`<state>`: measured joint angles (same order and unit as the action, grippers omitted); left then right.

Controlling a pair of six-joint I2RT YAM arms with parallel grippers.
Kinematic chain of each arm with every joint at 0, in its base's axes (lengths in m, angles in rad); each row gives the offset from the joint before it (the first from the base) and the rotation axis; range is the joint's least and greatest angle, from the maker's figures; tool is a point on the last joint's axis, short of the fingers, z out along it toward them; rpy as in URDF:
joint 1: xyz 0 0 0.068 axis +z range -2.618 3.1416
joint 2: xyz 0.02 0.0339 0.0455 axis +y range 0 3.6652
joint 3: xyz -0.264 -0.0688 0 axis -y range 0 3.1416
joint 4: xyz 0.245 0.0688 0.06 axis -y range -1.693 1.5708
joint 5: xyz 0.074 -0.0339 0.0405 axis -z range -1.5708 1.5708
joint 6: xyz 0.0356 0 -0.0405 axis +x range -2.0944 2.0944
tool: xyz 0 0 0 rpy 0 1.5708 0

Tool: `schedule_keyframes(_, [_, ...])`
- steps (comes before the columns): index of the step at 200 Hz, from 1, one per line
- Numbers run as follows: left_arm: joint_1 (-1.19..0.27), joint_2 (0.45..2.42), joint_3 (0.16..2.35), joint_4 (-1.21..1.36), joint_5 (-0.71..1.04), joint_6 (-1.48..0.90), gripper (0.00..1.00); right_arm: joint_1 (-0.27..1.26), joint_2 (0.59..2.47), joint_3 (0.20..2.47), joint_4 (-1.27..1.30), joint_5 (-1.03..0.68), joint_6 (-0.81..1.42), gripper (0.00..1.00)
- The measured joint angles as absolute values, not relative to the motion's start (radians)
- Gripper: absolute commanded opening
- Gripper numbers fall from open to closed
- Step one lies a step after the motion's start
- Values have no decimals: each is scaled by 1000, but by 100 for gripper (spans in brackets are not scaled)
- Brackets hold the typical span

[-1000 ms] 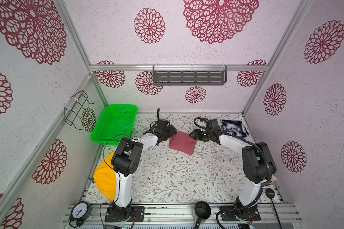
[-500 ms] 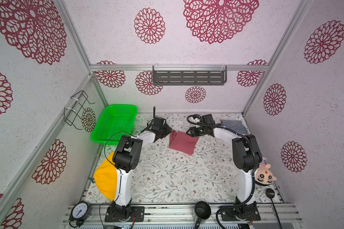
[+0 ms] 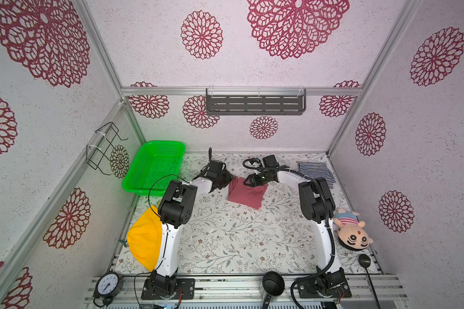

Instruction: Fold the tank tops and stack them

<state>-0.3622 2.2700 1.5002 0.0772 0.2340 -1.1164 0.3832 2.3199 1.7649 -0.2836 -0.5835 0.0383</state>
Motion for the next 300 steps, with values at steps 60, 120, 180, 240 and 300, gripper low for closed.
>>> schedule_keyframes(60, [-376,2278,1495,109,253,-1142,14,389,2308,1714,-224,-641,49,3])
schedule_keyframes(120, [-408,2278,1478,139,262,-1161,16,389,2186,1550,-132,-697,46,3])
schedule_keyframes(180, [-427,2276,1421,245,285,-1220,45,389,2137,1507,-54,-732,54,4])
schedule_keyframes(240, [-414,2154,1262,344,274,-1269,68,389,2185,1544,-28,-730,84,4])
schedule_keyframes(300, [-370,2056,1272,336,271,-1235,75,389,2264,1604,-39,-682,123,45])
